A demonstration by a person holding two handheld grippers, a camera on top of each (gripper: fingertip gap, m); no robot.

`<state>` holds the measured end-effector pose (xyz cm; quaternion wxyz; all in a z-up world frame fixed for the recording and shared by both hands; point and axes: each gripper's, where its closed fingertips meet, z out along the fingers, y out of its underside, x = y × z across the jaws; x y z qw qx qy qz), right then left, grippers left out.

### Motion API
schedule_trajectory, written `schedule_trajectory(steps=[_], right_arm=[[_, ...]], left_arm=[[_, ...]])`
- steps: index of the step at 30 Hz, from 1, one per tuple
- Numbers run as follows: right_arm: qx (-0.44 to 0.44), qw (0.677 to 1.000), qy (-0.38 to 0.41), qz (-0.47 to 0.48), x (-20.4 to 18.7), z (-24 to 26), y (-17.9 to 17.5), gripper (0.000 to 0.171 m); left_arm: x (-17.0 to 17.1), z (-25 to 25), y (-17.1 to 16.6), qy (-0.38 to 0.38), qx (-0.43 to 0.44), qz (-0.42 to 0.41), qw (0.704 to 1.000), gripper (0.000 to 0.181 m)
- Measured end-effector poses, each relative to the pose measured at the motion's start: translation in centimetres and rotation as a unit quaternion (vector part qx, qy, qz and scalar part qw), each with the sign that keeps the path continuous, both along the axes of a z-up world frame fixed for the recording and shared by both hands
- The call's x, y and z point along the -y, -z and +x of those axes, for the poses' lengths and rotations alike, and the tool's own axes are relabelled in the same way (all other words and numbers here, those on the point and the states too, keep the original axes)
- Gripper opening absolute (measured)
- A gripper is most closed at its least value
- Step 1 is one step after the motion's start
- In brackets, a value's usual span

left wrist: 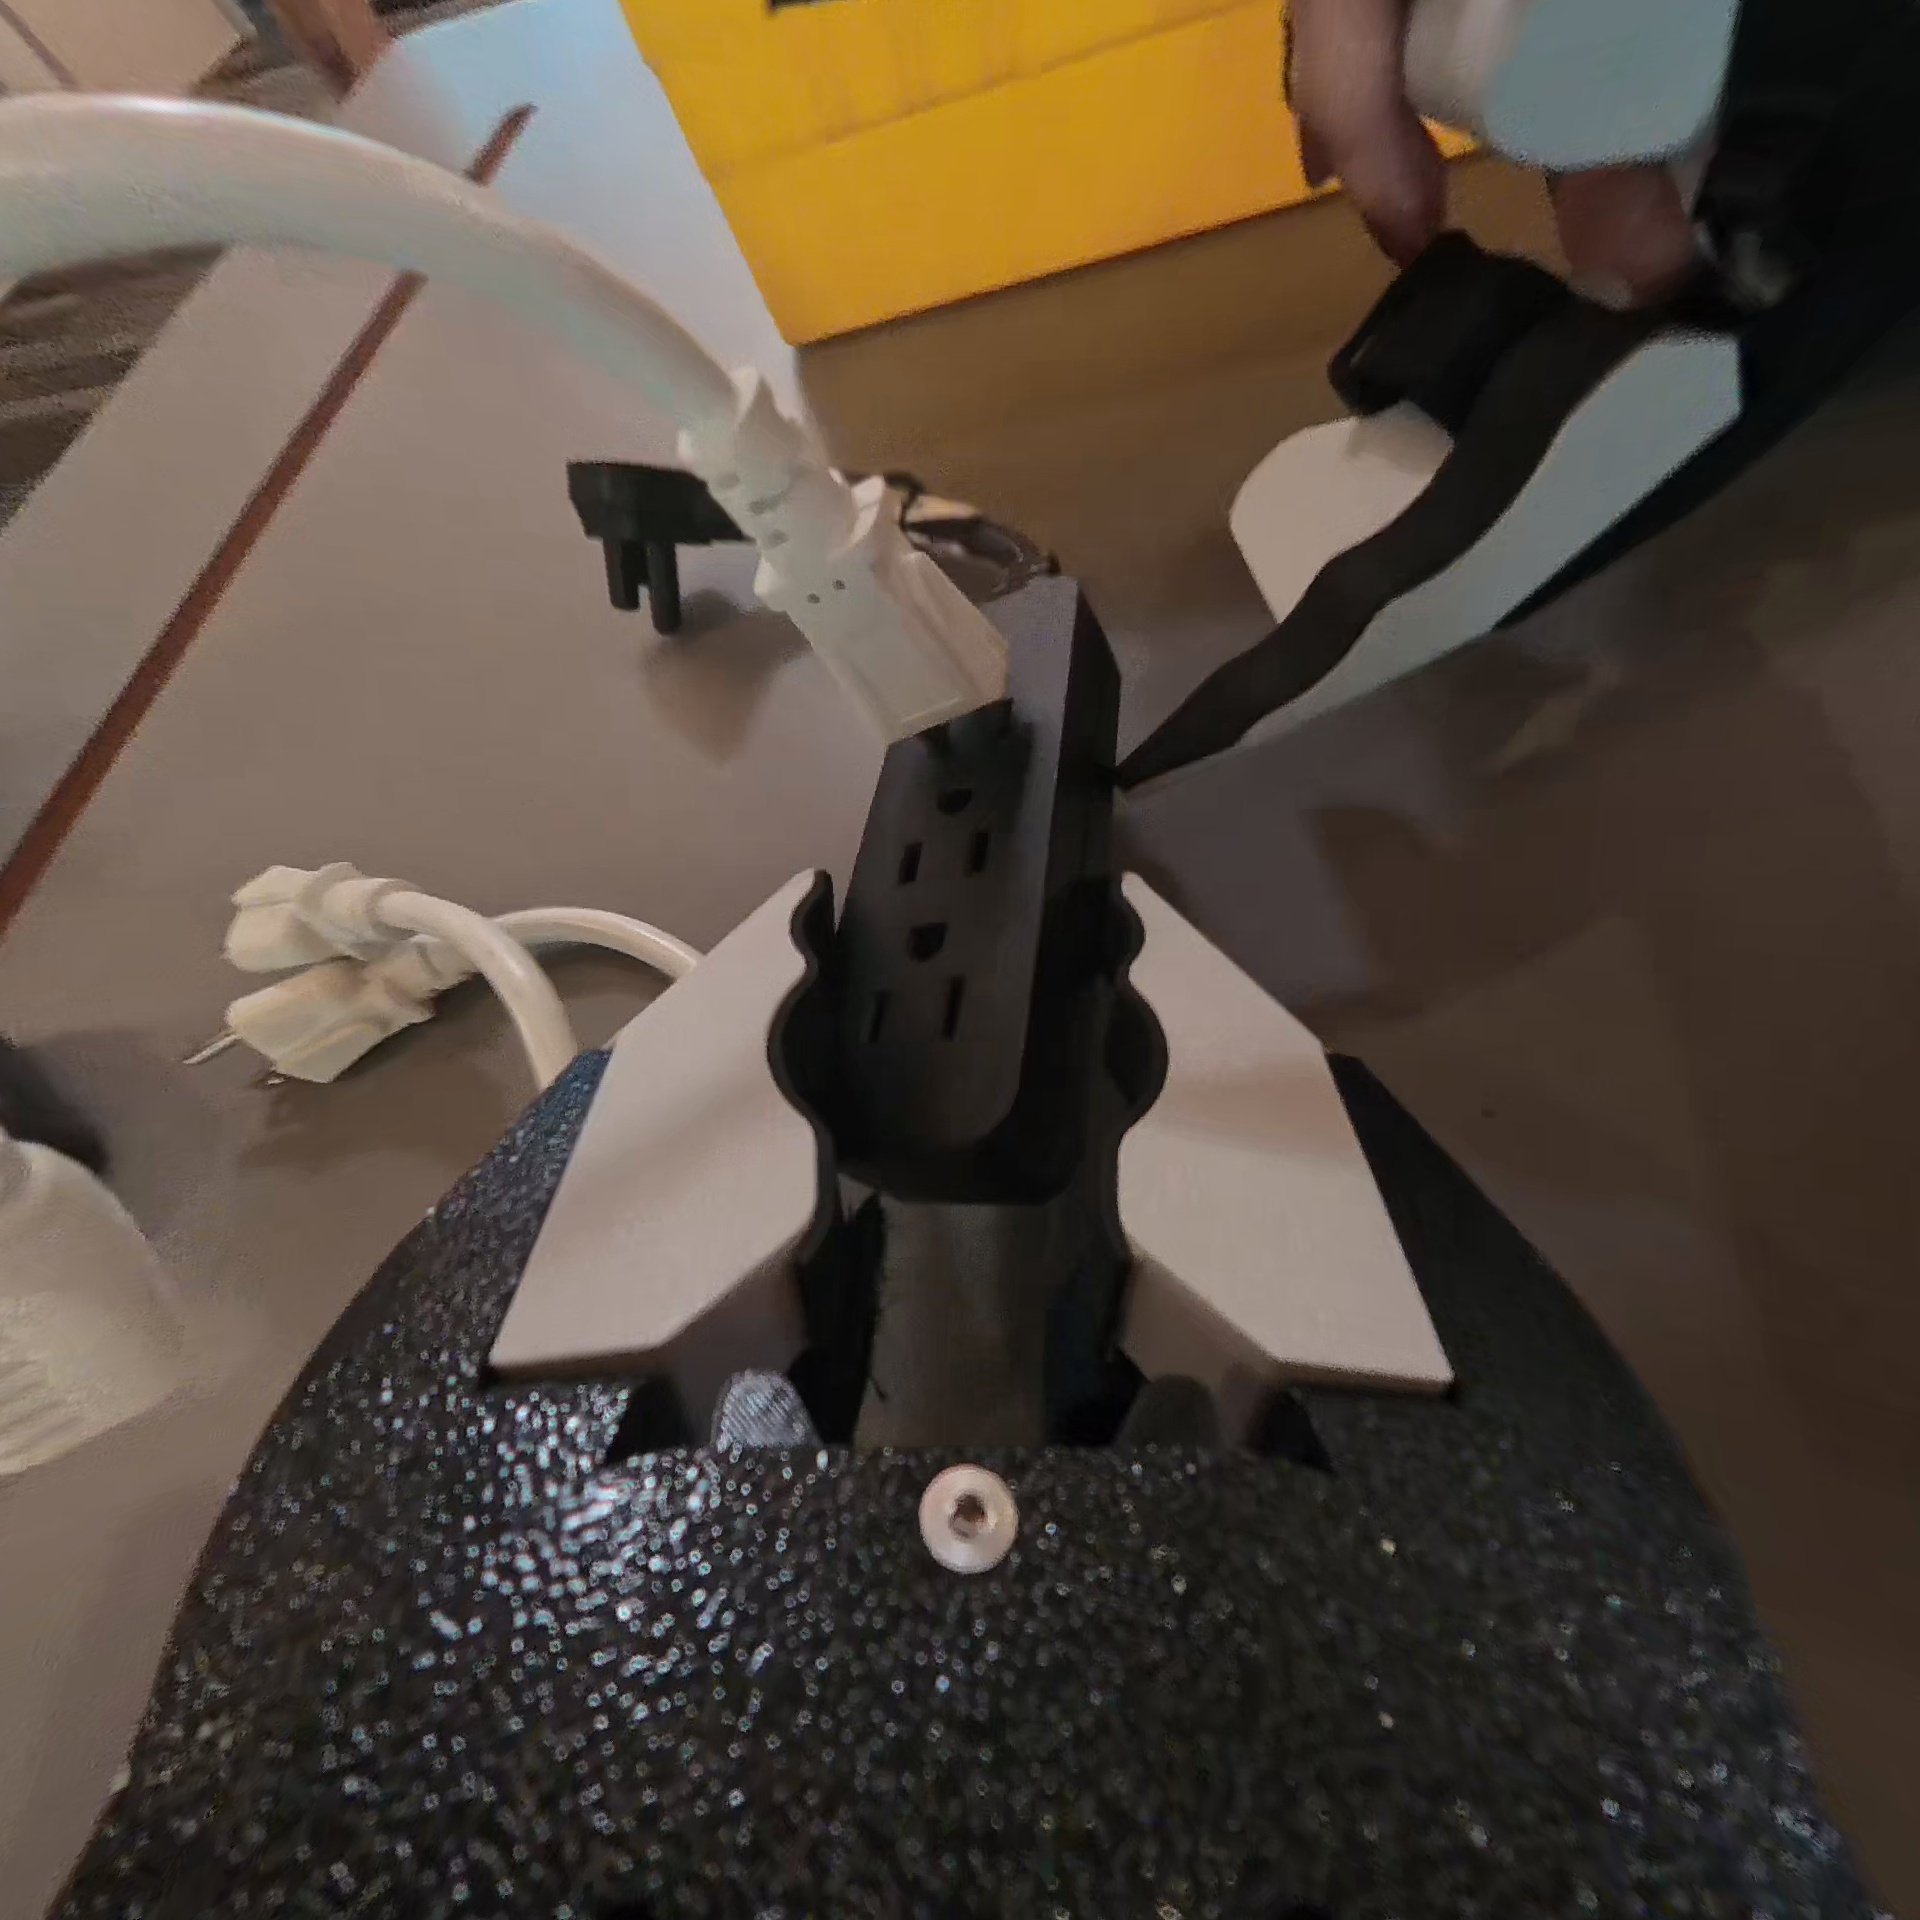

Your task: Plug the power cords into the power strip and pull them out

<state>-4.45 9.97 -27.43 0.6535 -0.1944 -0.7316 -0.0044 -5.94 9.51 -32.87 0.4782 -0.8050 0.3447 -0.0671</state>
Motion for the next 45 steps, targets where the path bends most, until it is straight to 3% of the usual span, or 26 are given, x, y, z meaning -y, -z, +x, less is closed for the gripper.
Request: schedule_trajectory(steps=[6, 12, 18, 23, 26, 32, 45], right_arm=[[-0.056, 0.997, 0.047, -0.007, -1.2, 0.1, -2.3, 0.102], [0.068, 0.996, 0.007, -0.062, -1.1, 1.0, 2.0, 0.104], [0.051, 0.997, 0.051, -0.021, -2.1, 0.2, 2.0, 0.104], [0.065, 0.989, 0.115, -0.07, -3.1, -0.6, 3.1, 0.11], [0.059, 0.988, 0.131, -0.053, -3.3, -0.8, 3.0, 0.102], [0.036, 0.995, 0.064, 0.065, -1.8, -0.7, 2.4, 0.078], [0.056, 0.994, 0.039, 0.087, -1.2, -0.9, 4.0, 0.069]], left_arm=[[-0.7, -0.5, -2.8, -0.045, 0.022, 0.018, 0.999, 0.05], [-0.8, -0.2, -1.9, -0.036, 0.022, 0.029, 0.999, 0.05], [-0.8, -0.2, -1.6, -0.032, 0.038, 0.025, 0.998, 0.05], [-0.5, 0.6, -1.2, -0.016, 0.033, 0.017, 0.999, 0.05], [-0.4, 0.9, -0.9, -0.014, 0.025, 0.015, 0.999, 0.05], [-0.3, 0.8, -0.4, -0.014, 0.041, -0.002, 0.999, 0.05], [0.1, 0.5, 1.5, -0.003, 0.011, -0.023, 1.0, 0.049]])
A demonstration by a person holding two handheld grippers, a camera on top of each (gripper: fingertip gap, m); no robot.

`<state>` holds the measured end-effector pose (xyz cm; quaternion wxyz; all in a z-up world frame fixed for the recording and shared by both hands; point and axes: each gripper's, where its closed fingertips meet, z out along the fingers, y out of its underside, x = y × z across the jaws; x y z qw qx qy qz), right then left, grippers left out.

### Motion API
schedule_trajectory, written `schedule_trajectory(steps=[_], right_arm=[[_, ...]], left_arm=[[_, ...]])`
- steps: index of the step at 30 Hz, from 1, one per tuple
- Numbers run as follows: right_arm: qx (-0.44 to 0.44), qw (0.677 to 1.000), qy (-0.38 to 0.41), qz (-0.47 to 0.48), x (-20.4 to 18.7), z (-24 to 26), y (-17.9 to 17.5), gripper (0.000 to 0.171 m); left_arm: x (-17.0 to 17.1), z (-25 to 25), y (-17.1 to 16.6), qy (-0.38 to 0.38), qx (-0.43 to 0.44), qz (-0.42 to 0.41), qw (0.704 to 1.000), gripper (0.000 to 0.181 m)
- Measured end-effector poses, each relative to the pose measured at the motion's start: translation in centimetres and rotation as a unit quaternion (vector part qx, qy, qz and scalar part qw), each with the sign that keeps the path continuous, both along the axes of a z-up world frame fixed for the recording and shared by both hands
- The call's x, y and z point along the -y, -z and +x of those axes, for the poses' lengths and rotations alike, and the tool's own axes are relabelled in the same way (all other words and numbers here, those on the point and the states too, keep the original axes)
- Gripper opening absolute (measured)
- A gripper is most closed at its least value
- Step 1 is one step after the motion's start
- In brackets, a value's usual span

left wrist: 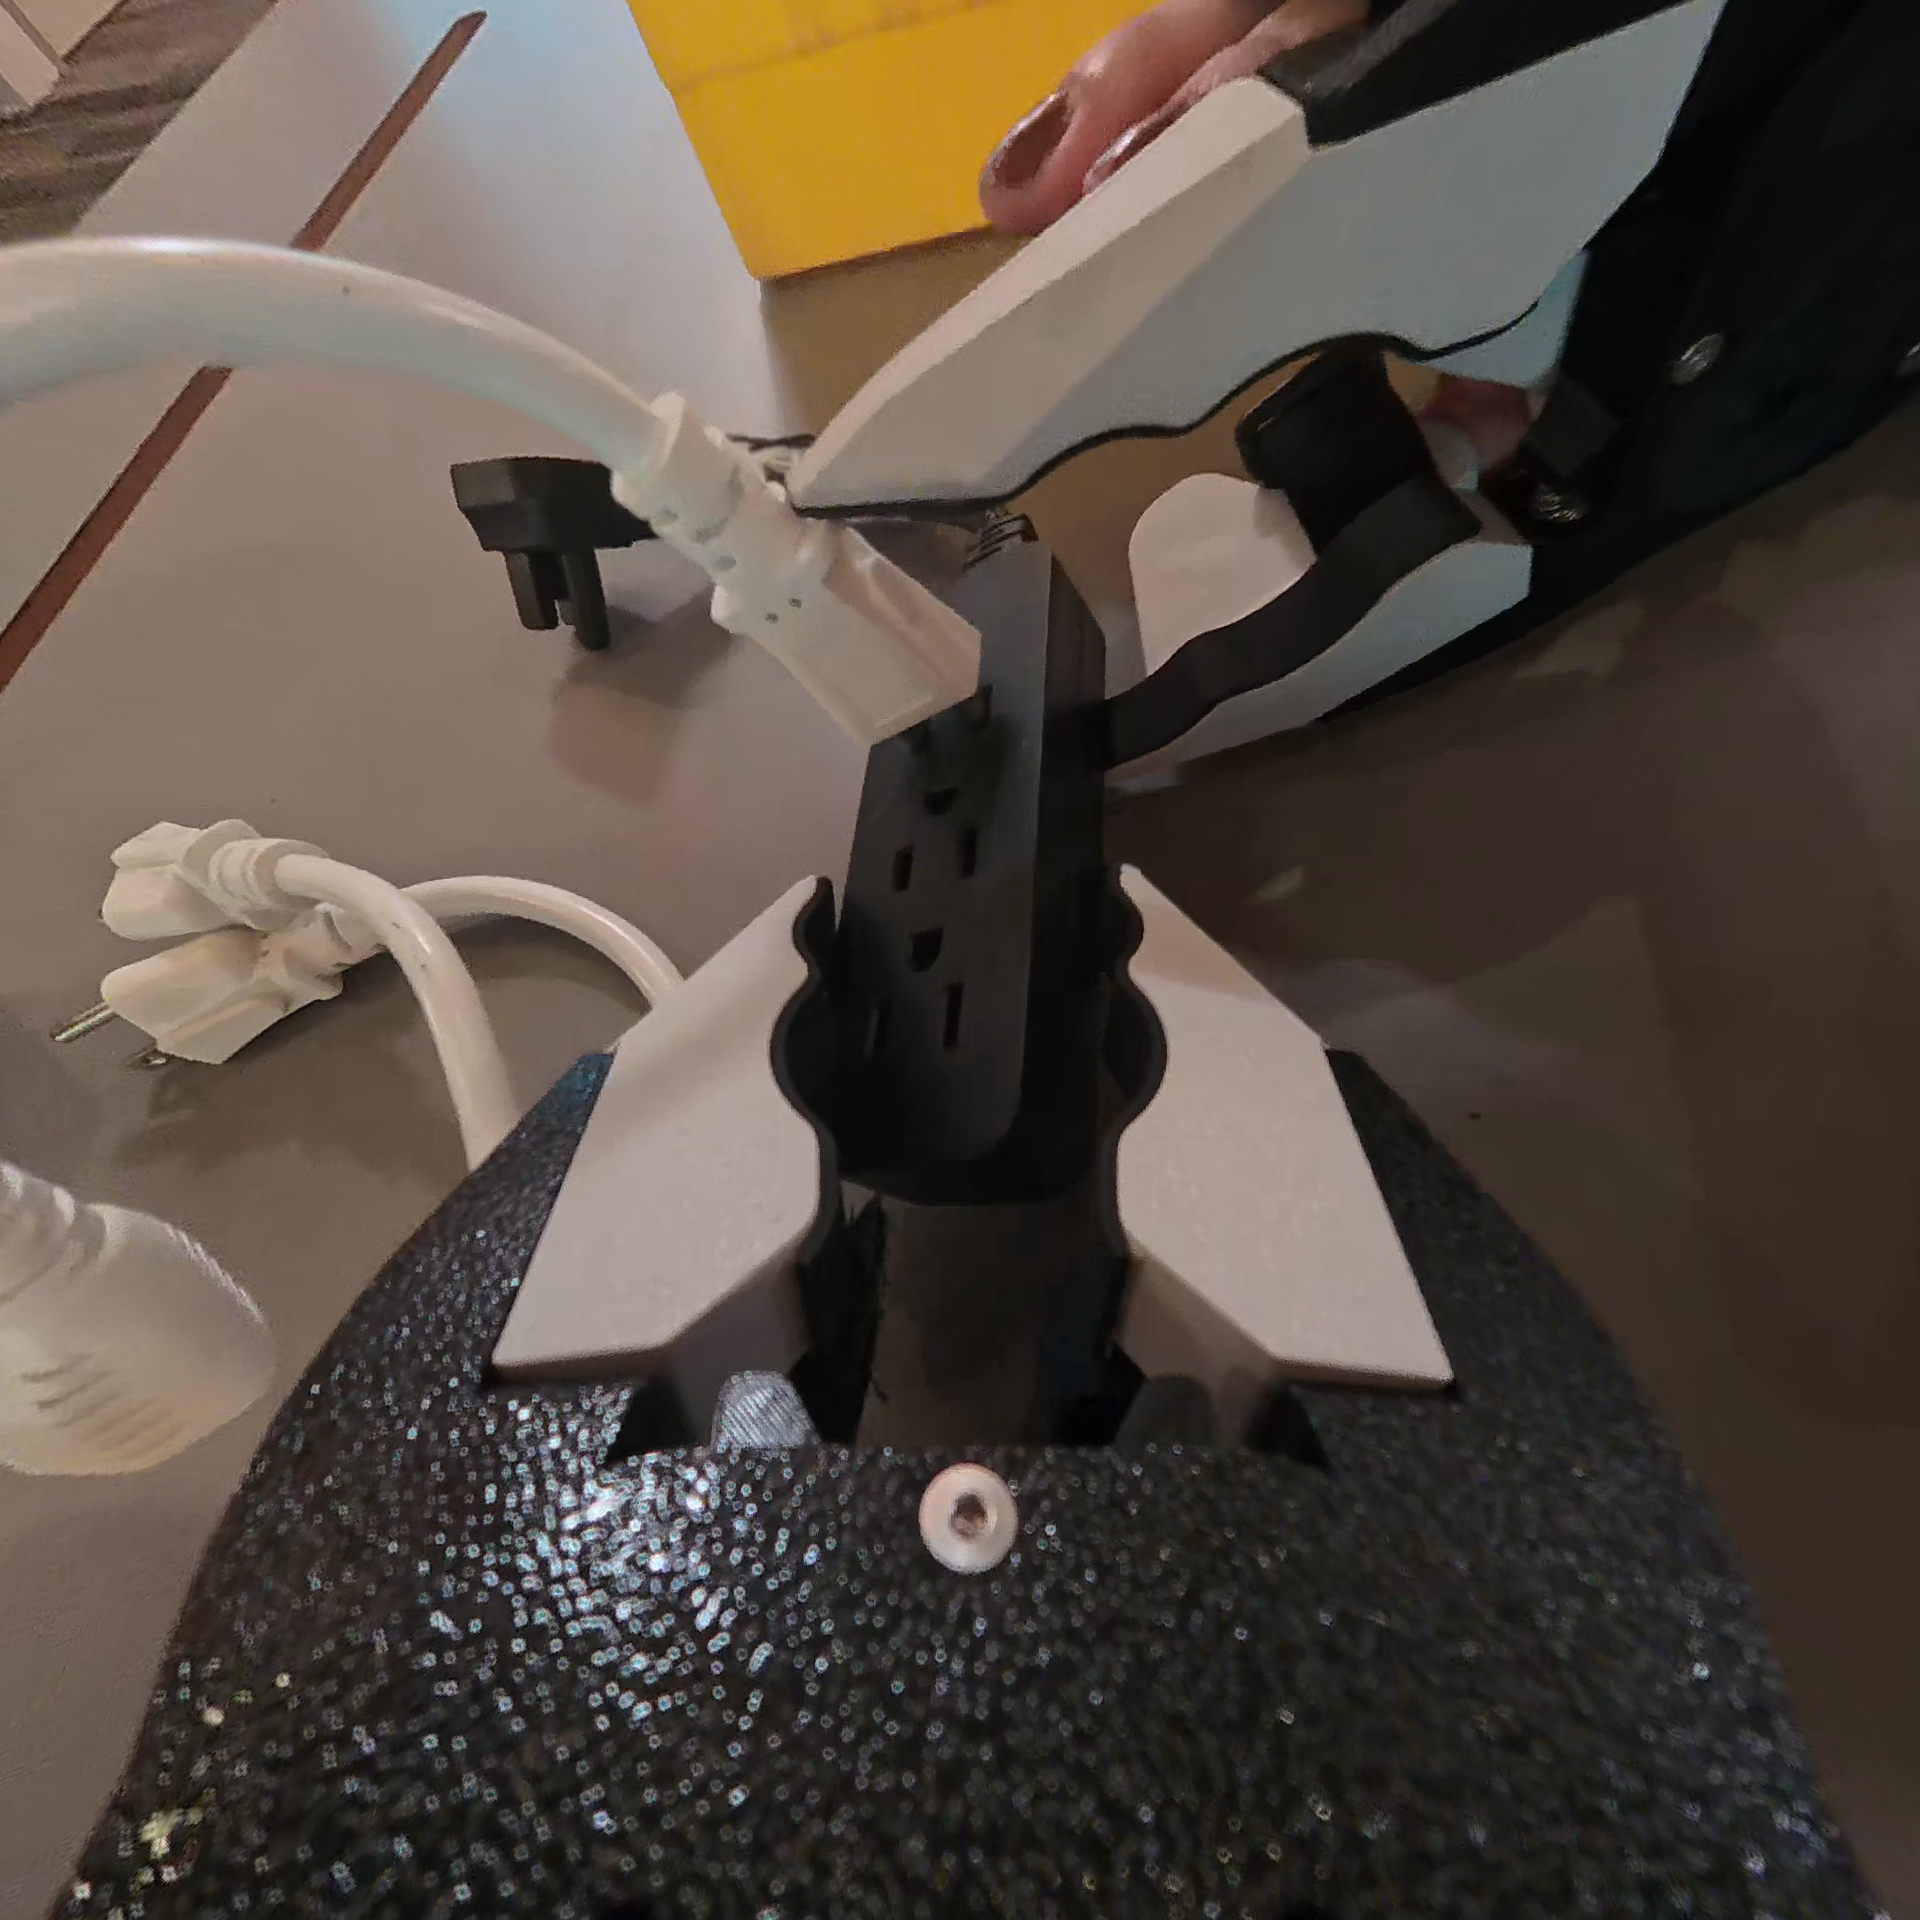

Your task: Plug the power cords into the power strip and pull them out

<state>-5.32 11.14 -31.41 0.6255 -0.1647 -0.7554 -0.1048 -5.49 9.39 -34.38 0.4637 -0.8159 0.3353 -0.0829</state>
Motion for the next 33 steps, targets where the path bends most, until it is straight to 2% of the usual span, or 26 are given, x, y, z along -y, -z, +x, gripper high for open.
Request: schedule_trajectory(steps=[18, 21, 25, 27, 29, 31, 33], right_arm=[[0.002, 0.999, -0.018, 0.028, 0.3, 0.0, 0.2, 0.067], [0.009, 0.999, -0.023, -0.037, 0.3, 0.2, 0.5, 0.068], [0.012, 0.992, -0.069, -0.108, 1.5, 0.9, 0.3, 0.069], [-0.001, 0.979, -0.099, -0.179, 2.1, 1.6, -0.9, 0.076], [-0.035, 0.954, -0.126, -0.269, 2.5, 2.3, -2.8, 0.074], [-0.048, 0.901, -0.134, -0.41, 2.5, 2.6, -4.0, 0.071], [-0.022, 0.835, -0.131, -0.534, 2.8, 2.6, -4.0, 0.068]], left_arm=[[0.1, -0.1, 0.8, 0.005, -0.016, -0.01, 1.0, 0.049], [0.3, 0.2, 0.8, 0.011, 0.003, -0.018, 1.0, 0.049], [0.5, 0.6, 0.6, 0.031, -0.001, -0.009, 0.999, 0.05], [0.5, 0.7, 0.6, 0.037, -0.009, -0.001, 0.999, 0.05], [0.6, 0.8, 0.5, 0.046, -0.014, 0.006, 0.999, 0.05], [0.8, 1.1, 0.3, 0.062, -0.02, 0.021, 0.998, 0.05], [1.0, 1.5, 0.0, 0.087, -0.036, 0.048, 0.994, 0.049]])
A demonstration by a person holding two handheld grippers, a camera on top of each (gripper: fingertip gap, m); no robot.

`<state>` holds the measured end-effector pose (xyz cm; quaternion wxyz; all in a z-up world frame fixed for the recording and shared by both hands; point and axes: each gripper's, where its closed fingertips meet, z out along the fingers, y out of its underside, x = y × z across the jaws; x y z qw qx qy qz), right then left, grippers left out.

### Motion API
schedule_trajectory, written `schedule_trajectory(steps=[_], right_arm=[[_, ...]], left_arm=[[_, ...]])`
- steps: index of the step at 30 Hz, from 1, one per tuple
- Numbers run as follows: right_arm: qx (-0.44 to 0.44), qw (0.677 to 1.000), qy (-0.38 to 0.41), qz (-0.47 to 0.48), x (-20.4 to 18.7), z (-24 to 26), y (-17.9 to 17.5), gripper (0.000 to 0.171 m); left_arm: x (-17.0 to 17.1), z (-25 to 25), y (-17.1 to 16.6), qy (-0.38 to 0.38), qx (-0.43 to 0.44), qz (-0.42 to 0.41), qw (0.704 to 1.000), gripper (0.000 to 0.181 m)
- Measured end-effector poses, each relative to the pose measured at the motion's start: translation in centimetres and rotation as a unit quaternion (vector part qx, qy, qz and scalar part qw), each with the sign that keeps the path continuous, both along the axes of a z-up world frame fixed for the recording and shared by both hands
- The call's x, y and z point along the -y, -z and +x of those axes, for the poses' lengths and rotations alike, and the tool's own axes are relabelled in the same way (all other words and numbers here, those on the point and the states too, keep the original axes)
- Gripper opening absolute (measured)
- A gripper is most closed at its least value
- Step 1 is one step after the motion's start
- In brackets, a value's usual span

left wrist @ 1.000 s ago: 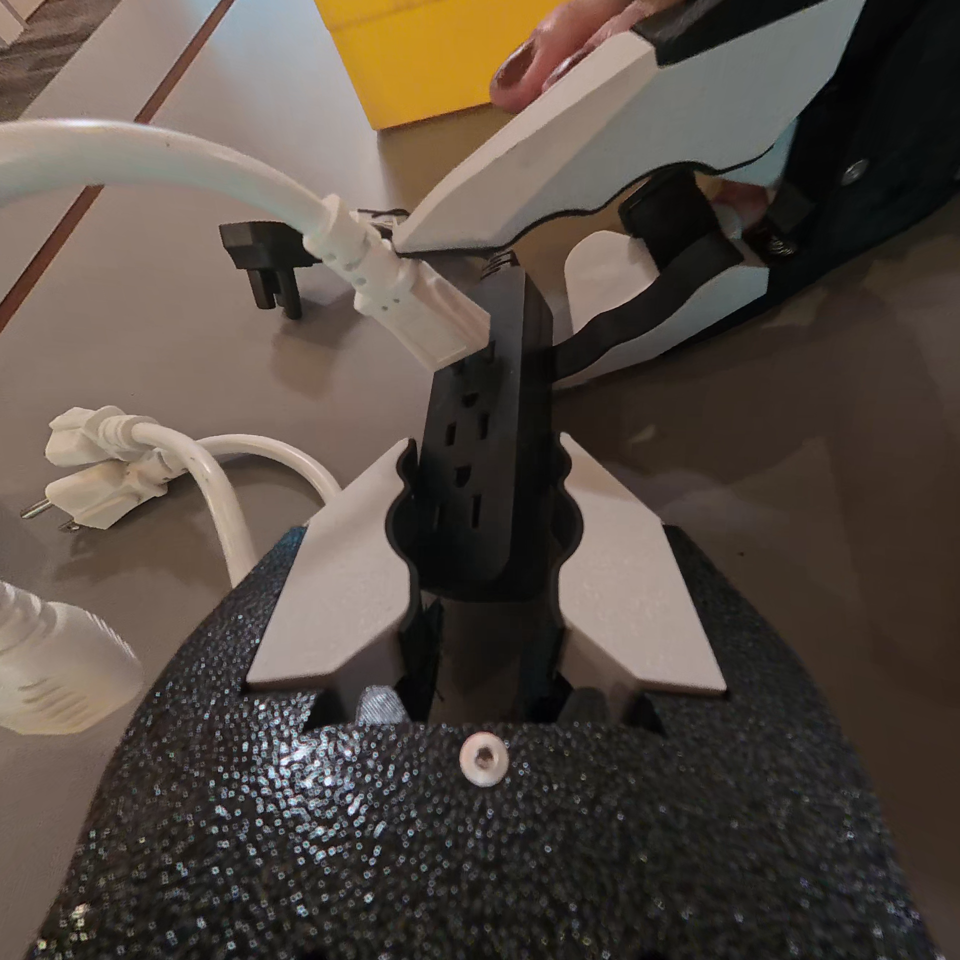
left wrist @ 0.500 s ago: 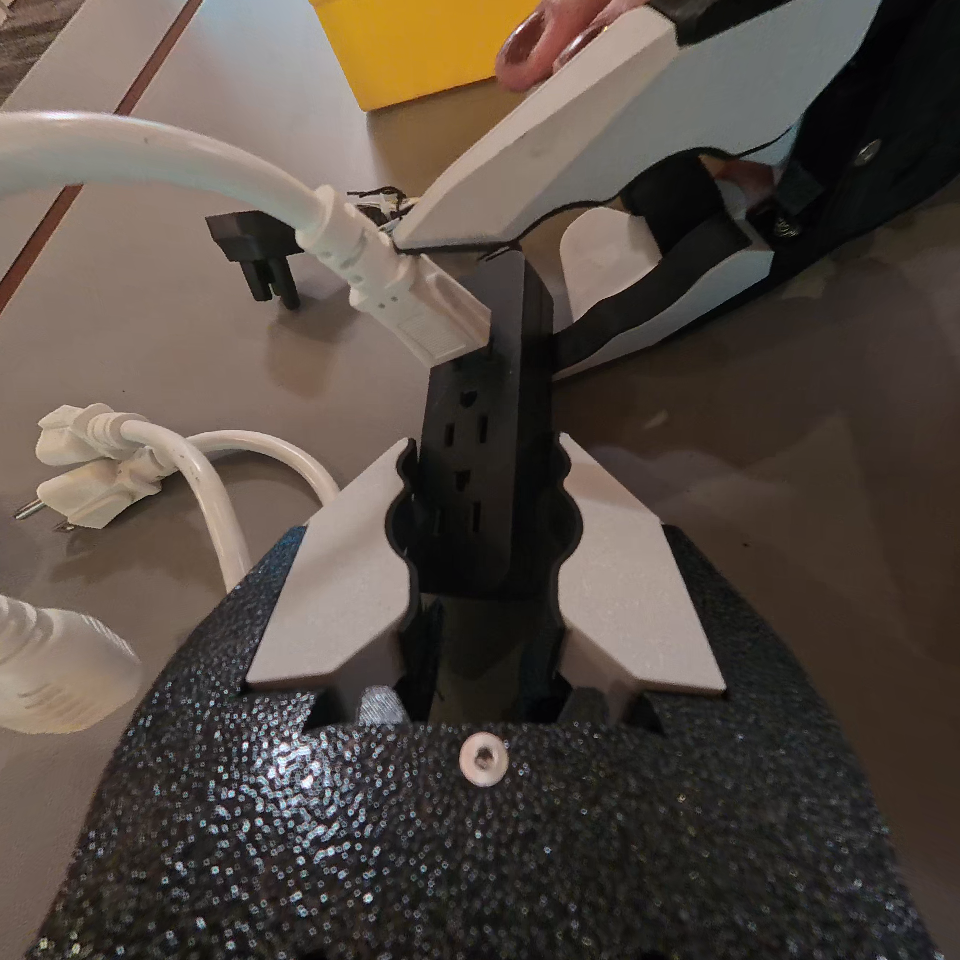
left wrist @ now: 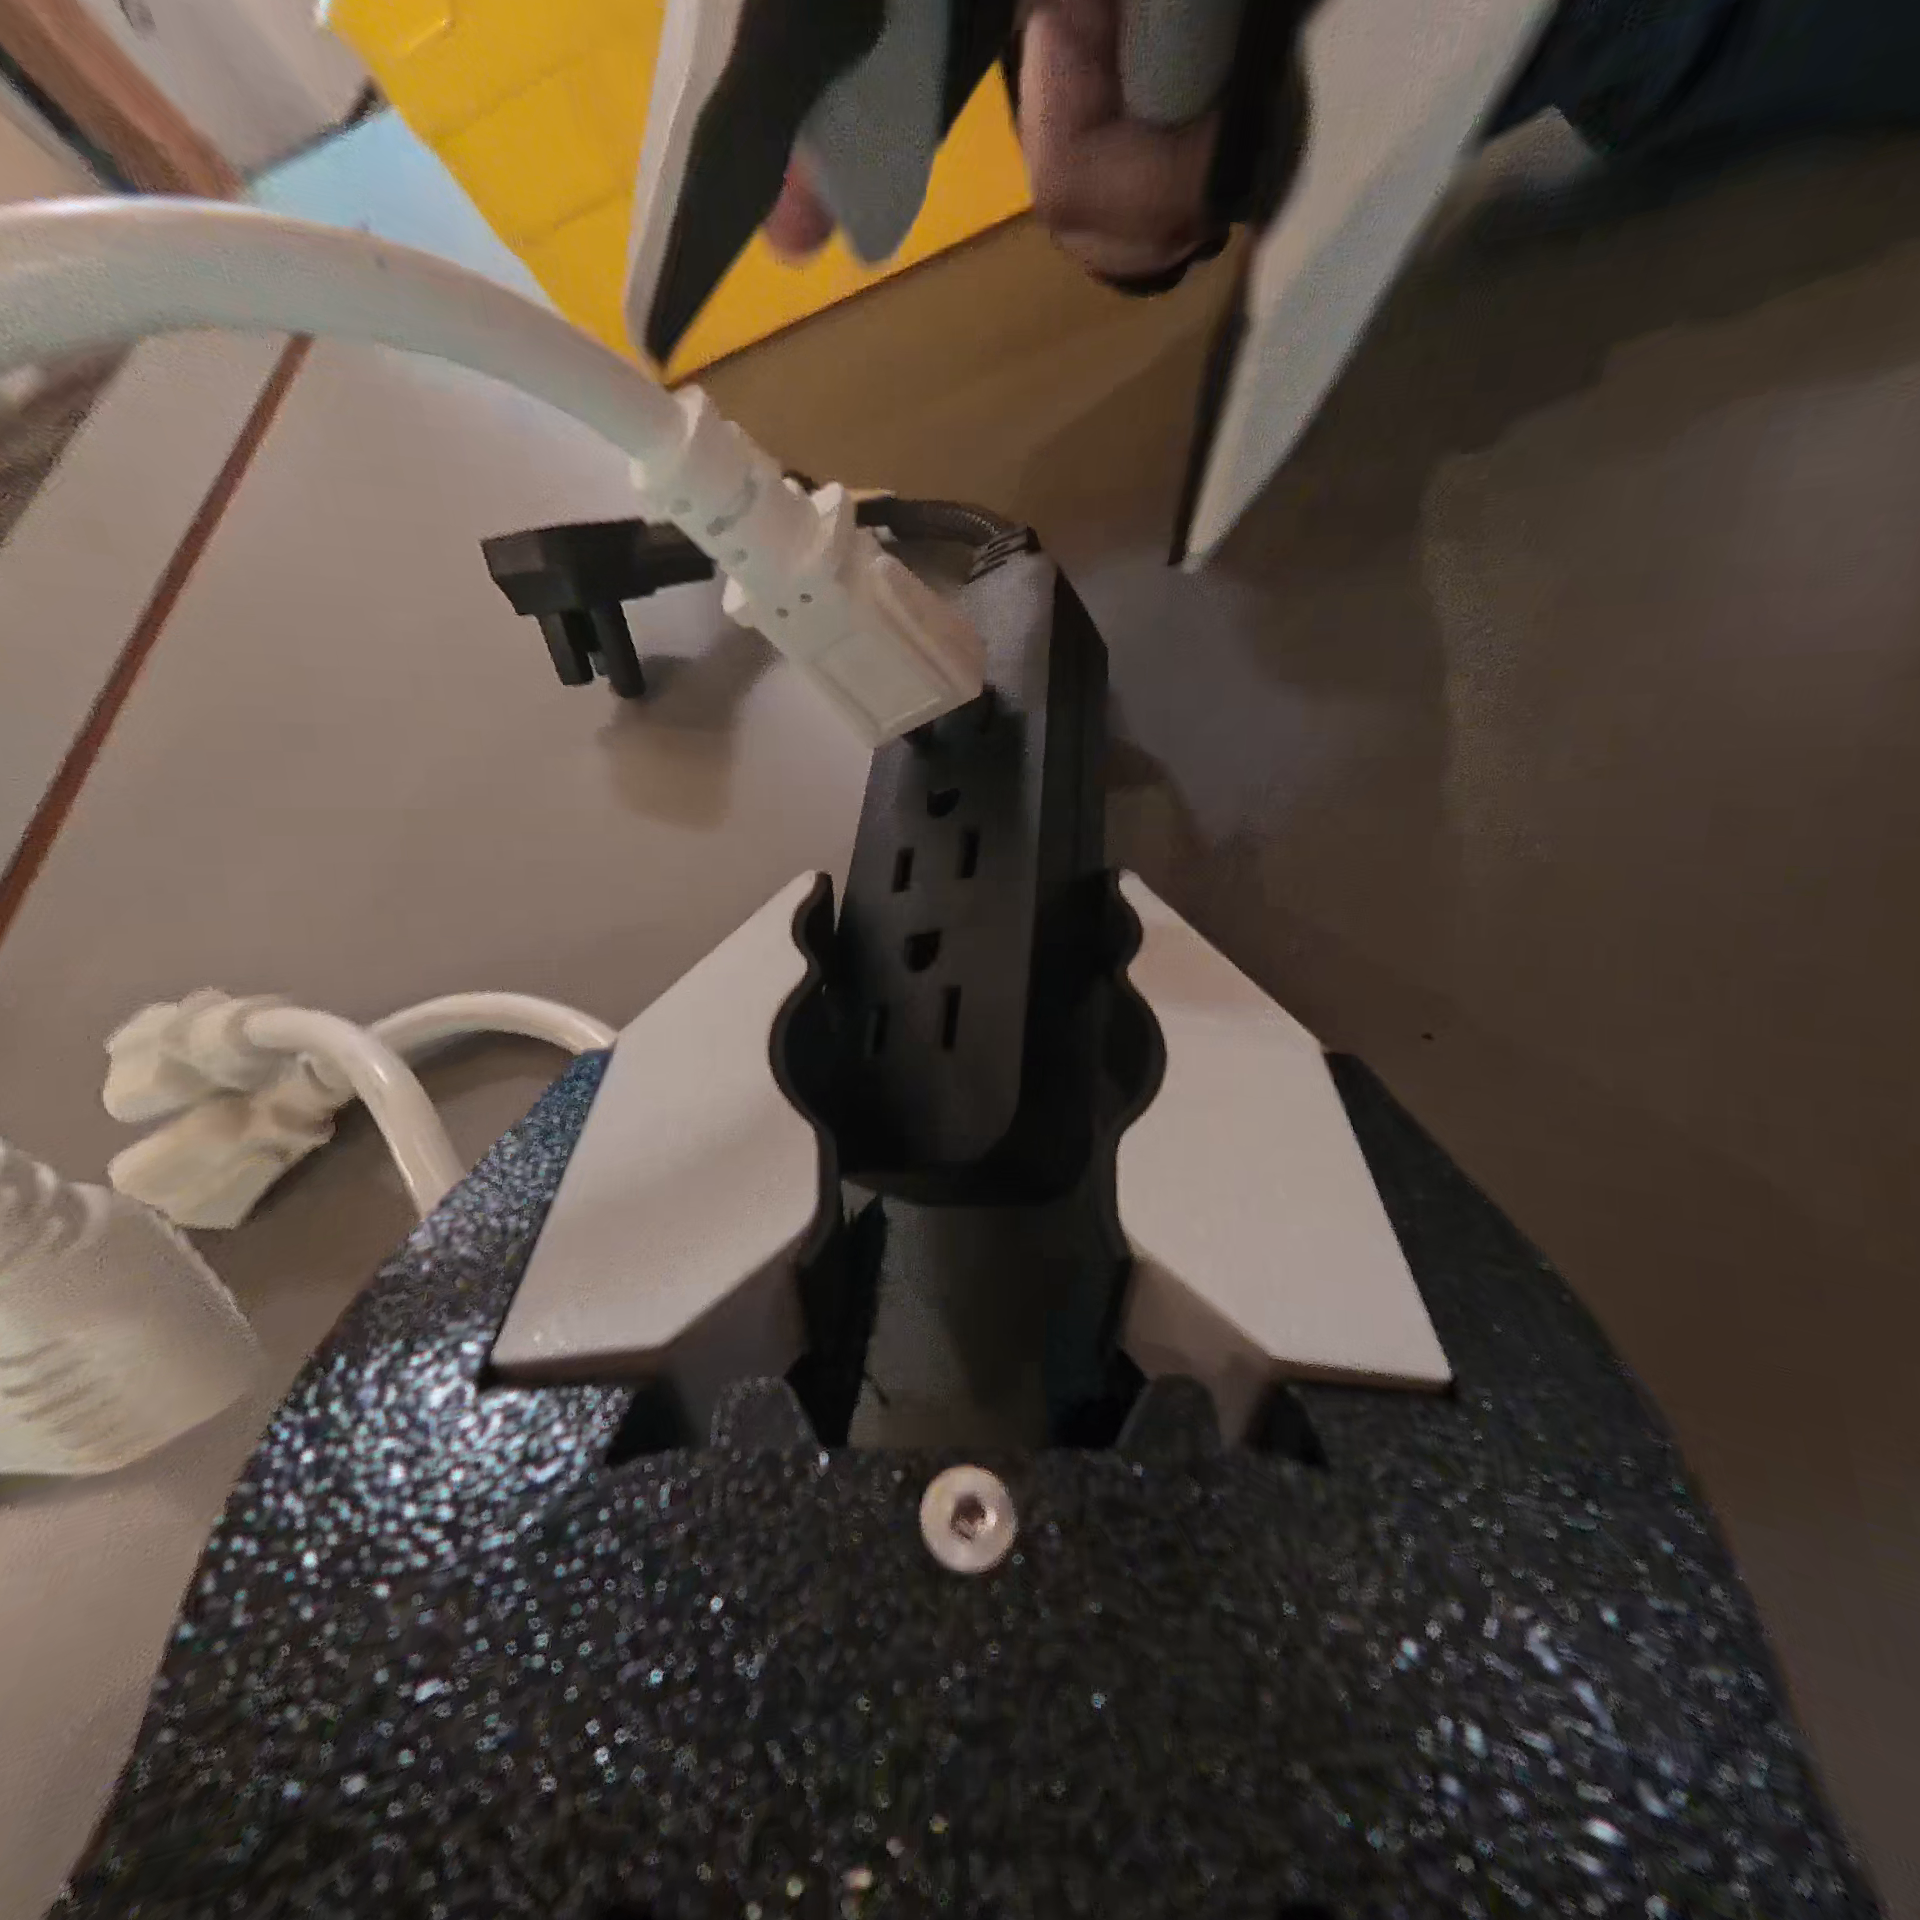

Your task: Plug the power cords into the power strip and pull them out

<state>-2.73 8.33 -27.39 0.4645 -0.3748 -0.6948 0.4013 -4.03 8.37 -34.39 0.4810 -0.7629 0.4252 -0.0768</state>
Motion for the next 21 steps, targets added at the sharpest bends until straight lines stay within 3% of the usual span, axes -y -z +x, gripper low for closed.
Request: schedule_trajectory(steps=[4, 10, 14, 16, 21], right_arm=[[0.051, 0.991, -0.015, -0.119, 0.3, -0.3, 0.9, 0.056], [0.075, 0.986, -0.039, -0.144, 0.7, 0.1, 1.6, 0.032], [0.087, 0.987, -0.048, -0.125, 1.0, 0.3, 2.0, 0.023], [0.093, 0.99, -0.047, -0.099, 1.2, 0.1, 2.7, 0.023], [0.098, 0.99, -0.064, -0.085, 1.7, 0.4, 2.9, 0.023]], left_arm=[[0.5, 0.9, -0.3, 0.033, -0.034, 0.044, 0.998, 0.05], [0.9, 1.5, -0.5, 0.06, -0.061, 0.081, 0.993, 0.05], [1.5, 2.2, -0.3, 0.06, -0.008, 0.02, 0.998, 0.053], [1.8, 2.8, -0.4, 0.063, 0.027, -0.02, 0.997, 0.067], [2.0, 3.0, 0.6, 0.054, 0.026, -0.07, 0.996, 0.044]])
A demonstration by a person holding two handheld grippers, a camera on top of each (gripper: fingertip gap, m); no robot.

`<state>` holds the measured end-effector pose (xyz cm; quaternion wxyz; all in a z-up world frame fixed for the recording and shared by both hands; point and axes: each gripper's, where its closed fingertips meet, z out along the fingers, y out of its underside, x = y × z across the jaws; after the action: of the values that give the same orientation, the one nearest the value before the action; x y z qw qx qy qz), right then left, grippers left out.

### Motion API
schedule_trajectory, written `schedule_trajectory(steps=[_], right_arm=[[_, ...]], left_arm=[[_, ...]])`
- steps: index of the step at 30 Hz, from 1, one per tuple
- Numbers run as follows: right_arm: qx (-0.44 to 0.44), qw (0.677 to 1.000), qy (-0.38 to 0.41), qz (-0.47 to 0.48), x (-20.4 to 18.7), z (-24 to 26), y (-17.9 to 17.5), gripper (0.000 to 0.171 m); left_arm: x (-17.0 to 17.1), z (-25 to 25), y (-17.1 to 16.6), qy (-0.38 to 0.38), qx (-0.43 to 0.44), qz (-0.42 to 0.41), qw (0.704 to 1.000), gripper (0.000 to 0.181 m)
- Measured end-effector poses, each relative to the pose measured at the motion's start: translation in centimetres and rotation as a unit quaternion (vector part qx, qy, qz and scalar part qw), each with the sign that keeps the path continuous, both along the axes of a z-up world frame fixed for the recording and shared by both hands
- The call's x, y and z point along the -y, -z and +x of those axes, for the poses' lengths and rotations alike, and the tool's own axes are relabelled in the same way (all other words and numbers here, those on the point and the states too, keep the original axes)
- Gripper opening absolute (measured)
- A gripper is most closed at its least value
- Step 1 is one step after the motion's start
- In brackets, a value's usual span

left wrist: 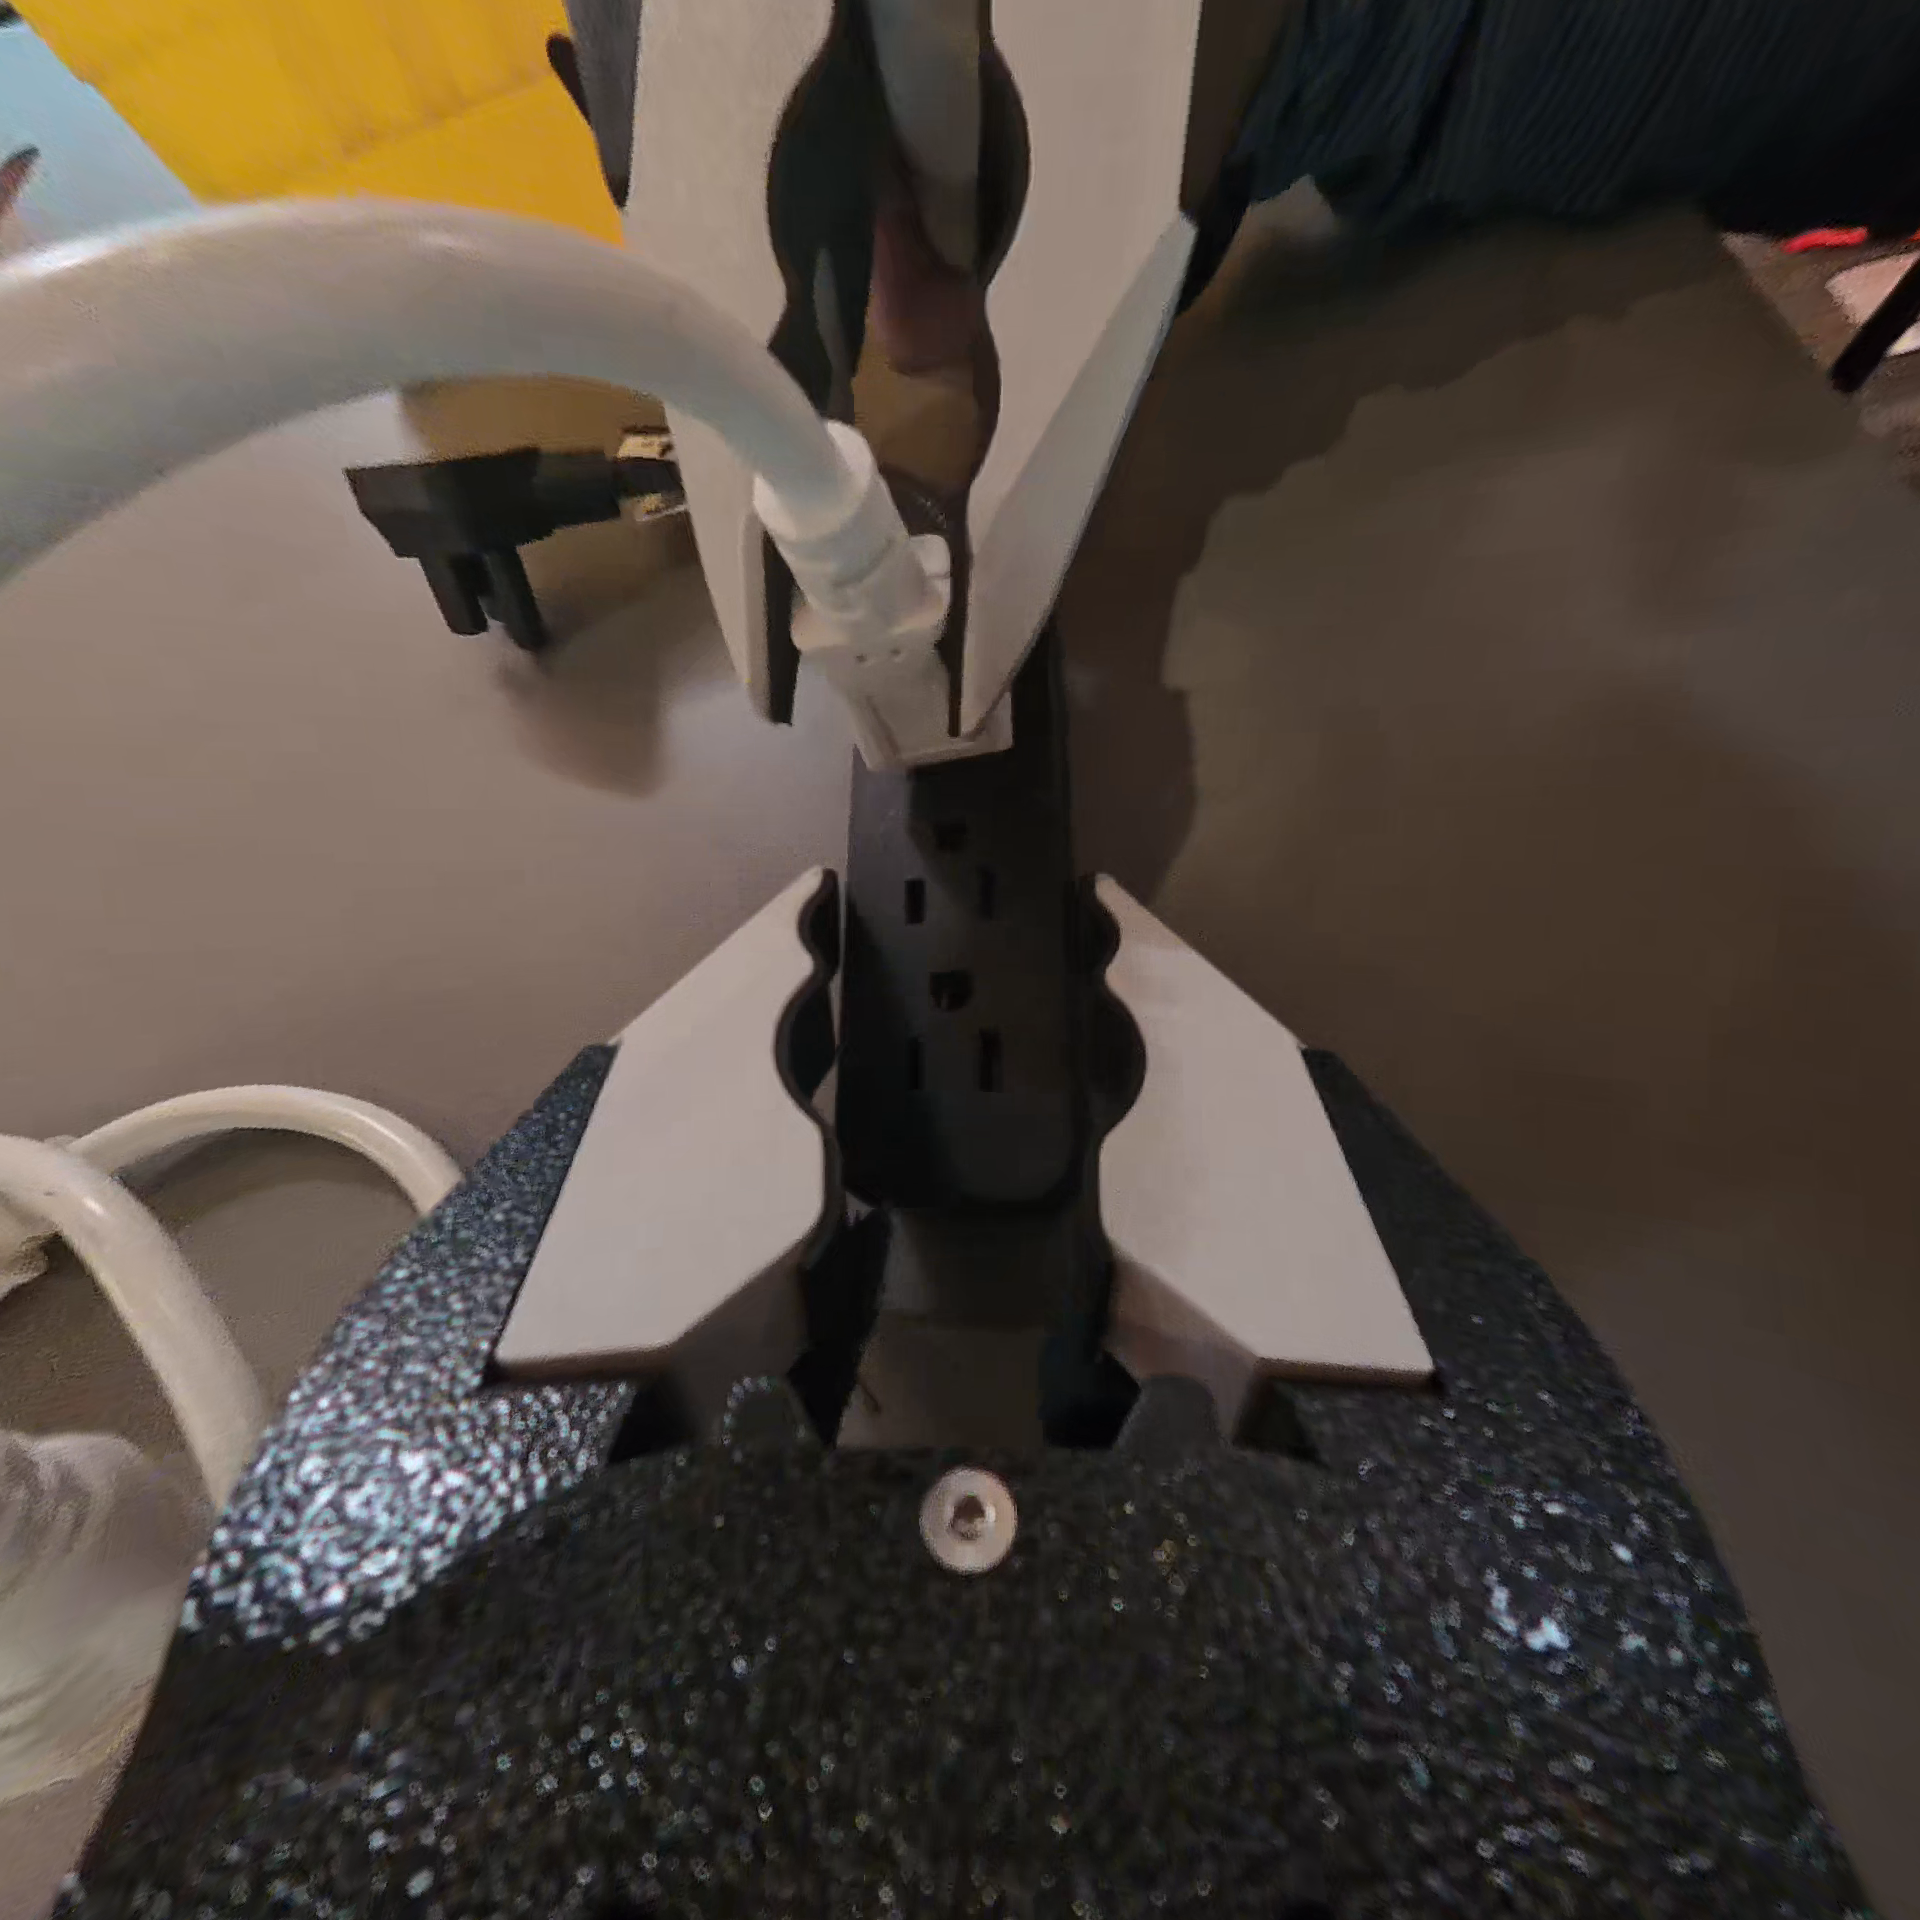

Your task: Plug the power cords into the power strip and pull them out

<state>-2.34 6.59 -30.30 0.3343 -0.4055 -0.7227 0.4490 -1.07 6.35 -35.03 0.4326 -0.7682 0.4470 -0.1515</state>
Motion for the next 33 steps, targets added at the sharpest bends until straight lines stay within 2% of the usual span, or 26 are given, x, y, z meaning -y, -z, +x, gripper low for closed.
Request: schedule_trajectory(steps=[4, 11, 21, 24, 25, 27, 29, 30, 33], right_arm=[[-0.001, 1.0, -0.014, 0.016, 0.3, 0.5, 0.2, 0.023], [-0.003, 0.999, -0.026, -0.02, 0.6, 0.7, 0.3, 0.024], [0.014, 1.0, 0.005, 0.027, 0.5, 0.5, 0.4, 0.024], [-0.01, 0.998, 0.015, 0.065, 0.6, 0.2, 0.3, 0.024], [-0.028, 0.997, 0.012, 0.07, 0.7, 0.3, 0.1, 0.026], [-0.043, 0.996, 0.0, 0.073, 0.9, 0.4, 0.0, 0.06], [-0.074, 0.996, 0.01, 0.056, 0.2, 0.4, -1.1, 0.08], [-0.097, 0.994, 0.019, 0.044, -0.2, 0.4, -1.9, 0.086], [-0.161, 0.986, 0.035, 0.017, -0.9, 0.5, -4.1, 0.09]], left_arm=[[0.1, 0.2, 0.6, -0.022, 0.032, -0.069, 0.997, 0.043], [0.1, 0.4, 0.6, -0.021, 0.032, -0.073, 0.997, 0.043], [0.2, 0.2, 0.6, -0.022, 0.035, -0.076, 0.996, 0.043], [0.3, 0.1, 0.6, -0.017, 0.038, -0.081, 0.996, 0.043], [0.4, 0.1, 0.6, -0.017, 0.037, -0.079, 0.996, 0.043], [0.3, 0.1, 0.6, -0.017, 0.036, -0.077, 0.996, 0.043], [0.4, 0.1, 0.6, -0.016, 0.035, -0.075, 0.996, 0.043], [0.4, 0.1, 0.6, -0.013, 0.032, -0.071, 0.997, 0.043], [0.6, -0.2, 0.6, -0.01, 0.024, -0.06, 0.998, 0.043]])
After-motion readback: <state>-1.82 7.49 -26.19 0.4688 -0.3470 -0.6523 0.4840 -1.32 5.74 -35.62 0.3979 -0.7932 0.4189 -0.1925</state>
